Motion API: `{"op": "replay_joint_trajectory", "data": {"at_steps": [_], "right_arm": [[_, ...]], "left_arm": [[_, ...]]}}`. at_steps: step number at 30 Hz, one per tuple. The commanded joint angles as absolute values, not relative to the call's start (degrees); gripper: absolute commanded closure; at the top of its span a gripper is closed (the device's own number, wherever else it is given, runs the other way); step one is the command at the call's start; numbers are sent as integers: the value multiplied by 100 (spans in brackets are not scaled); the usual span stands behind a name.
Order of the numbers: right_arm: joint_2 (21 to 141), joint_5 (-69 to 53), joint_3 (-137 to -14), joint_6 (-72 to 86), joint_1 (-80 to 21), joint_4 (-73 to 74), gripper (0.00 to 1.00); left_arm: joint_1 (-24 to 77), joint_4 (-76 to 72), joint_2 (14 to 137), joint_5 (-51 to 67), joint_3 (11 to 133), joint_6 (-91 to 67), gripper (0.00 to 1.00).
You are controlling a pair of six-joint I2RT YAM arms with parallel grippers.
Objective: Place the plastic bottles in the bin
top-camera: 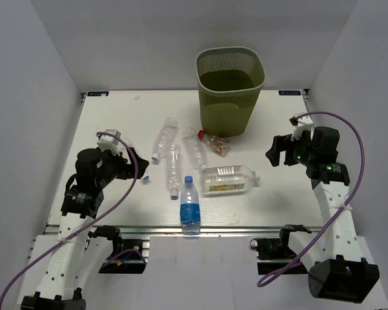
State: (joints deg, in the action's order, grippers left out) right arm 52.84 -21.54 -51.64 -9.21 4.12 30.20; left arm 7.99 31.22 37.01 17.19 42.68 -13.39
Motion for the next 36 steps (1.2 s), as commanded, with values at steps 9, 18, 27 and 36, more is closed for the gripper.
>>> {"op": "replay_joint_trajectory", "data": {"at_steps": [9,18,27,36], "right_arm": [[4931,-3786,-5124,-2784,422,3795,10],[4966,-4262,-4861,-3181,404,3937,37],[4800,-5458,-4853,-6324,378,5546,10],[4623,-6564,-3639,-8551,316,5291,10]], "left_arm": [[773,3339,3823,1635,4245,-1591,0],[835,3059,3823,1222,4061,-1380,0],[782,3042,3657,1483,4280,-1494,0],[782,3303,3541,1136,4420,-1625,0]]}}
